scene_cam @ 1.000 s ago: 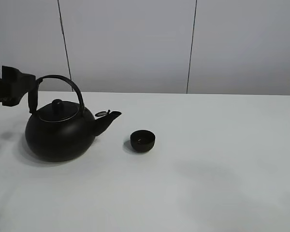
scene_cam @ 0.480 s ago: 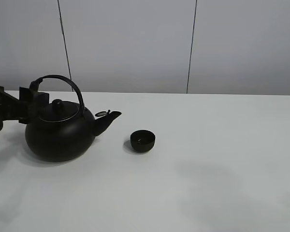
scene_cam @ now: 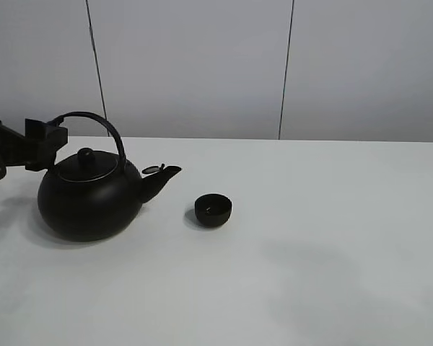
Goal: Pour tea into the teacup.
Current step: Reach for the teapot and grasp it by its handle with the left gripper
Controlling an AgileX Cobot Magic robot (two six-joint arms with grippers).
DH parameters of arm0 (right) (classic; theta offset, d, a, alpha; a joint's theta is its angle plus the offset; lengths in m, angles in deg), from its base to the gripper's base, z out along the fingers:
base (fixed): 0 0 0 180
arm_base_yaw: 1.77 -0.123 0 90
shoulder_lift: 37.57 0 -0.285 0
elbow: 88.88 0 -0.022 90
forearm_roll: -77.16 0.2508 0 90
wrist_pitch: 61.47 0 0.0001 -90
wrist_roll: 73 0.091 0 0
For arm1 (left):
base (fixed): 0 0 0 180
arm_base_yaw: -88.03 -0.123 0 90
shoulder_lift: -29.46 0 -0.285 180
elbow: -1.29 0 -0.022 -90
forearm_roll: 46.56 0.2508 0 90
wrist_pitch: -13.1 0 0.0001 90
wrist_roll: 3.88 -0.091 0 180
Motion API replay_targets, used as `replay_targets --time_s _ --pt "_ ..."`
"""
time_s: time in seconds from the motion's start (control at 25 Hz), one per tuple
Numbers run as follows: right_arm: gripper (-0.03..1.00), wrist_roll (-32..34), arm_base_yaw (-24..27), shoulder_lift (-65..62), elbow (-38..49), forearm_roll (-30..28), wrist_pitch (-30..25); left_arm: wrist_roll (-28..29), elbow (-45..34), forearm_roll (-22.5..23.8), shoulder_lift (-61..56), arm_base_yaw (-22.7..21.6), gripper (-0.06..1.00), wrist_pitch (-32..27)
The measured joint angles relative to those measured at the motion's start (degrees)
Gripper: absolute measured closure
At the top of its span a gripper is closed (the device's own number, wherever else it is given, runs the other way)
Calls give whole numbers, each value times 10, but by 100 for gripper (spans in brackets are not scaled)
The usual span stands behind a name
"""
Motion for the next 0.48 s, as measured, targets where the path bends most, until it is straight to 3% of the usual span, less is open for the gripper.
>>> replay_targets --time_s 0.48 --pt "33 0 0 0 0 0 0 1 20 46 20 -3 25 -6"
